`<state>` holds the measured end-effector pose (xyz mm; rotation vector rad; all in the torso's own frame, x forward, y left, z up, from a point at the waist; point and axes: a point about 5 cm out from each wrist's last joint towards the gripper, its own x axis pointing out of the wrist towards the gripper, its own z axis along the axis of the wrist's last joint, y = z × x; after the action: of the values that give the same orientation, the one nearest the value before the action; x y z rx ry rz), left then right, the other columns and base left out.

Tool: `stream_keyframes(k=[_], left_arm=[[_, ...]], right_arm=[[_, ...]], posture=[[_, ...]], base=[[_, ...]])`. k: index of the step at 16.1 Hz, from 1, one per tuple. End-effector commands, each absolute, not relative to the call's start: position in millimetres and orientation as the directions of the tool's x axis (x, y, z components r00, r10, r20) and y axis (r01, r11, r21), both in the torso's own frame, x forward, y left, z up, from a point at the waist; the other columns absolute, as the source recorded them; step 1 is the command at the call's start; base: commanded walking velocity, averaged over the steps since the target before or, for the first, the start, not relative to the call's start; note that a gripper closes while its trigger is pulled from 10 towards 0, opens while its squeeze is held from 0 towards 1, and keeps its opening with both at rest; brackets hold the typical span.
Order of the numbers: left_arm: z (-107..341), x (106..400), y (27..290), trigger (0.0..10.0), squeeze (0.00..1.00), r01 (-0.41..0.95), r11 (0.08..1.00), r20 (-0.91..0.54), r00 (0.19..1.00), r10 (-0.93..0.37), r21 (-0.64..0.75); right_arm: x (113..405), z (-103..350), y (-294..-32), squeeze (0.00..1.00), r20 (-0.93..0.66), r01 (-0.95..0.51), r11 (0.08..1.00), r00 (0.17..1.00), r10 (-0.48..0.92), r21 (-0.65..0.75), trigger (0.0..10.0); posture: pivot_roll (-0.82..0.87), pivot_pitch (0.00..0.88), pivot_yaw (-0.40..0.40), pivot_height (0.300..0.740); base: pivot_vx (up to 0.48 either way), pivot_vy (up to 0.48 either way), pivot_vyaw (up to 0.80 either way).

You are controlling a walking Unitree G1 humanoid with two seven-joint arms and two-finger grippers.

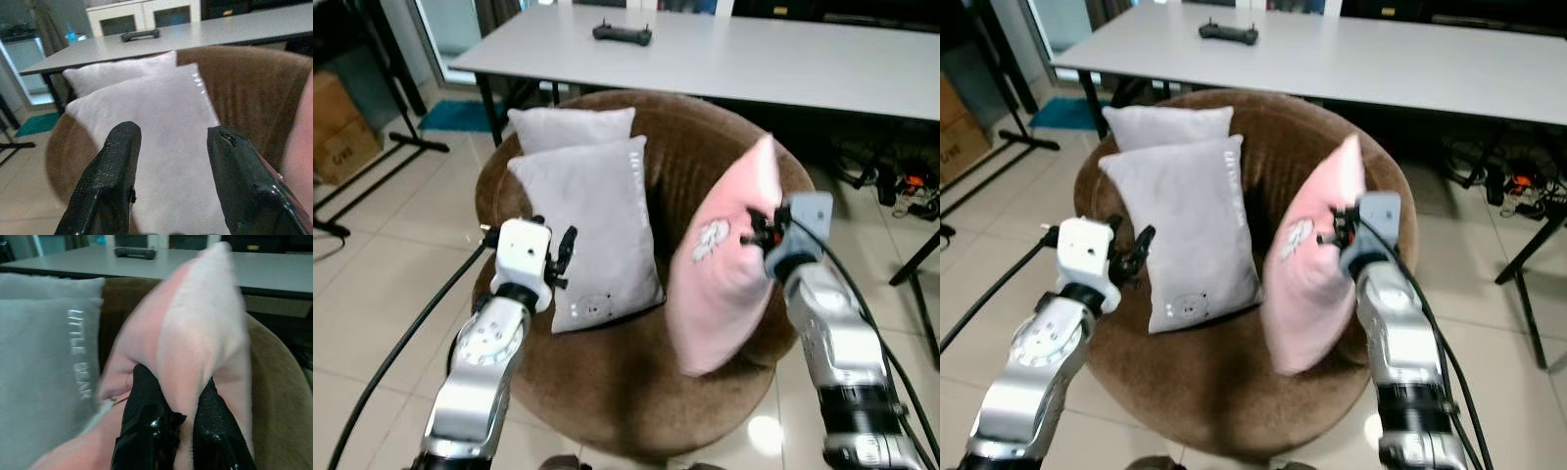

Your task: Move the pillow to the sofa from floor

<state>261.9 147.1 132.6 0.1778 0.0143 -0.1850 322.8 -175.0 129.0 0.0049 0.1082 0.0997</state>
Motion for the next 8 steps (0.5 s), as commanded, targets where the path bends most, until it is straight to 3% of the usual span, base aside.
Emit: stream_keyframes(k=[1, 4, 8], left_arm=[[131.5, 257.0, 149.1, 10.0, 0.0, 0.18, 0.963, -0.048, 0.984, -0.174, 0.202], [127.8, 252.3, 151.5, 10.0, 0.0, 0.182, 0.959, -0.076, 0.983, -0.169, 0.216], [131.3, 237.4, 148.0, 10.0, 0.0, 0.307, 0.925, -0.121, 0.951, -0.286, 0.223]], right_arm=[[329.3, 139.4, -162.0, 0.0, -0.074, -0.159, 0.987, 0.984, 0.159, 0.002, 10.0], [343.8, 138.5, -149.5, 0.0, -0.11, -0.218, 0.975, 0.971, 0.211, -0.051, 10.0], [378.8, 147.6, -152.0, 0.0, -0.153, -0.152, 0.973, 0.98, 0.125, -0.175, 10.0]], posture=[[0.1, 0.0, -0.022, 0.74], [0.11, 0.0, -0.027, 0.74], [0.14, 0.0, -0.037, 0.74]], base=[[0.0, 0.0, 0.0], [0.0, 0.0, 0.0], [0.0, 0.0, 0.0]])
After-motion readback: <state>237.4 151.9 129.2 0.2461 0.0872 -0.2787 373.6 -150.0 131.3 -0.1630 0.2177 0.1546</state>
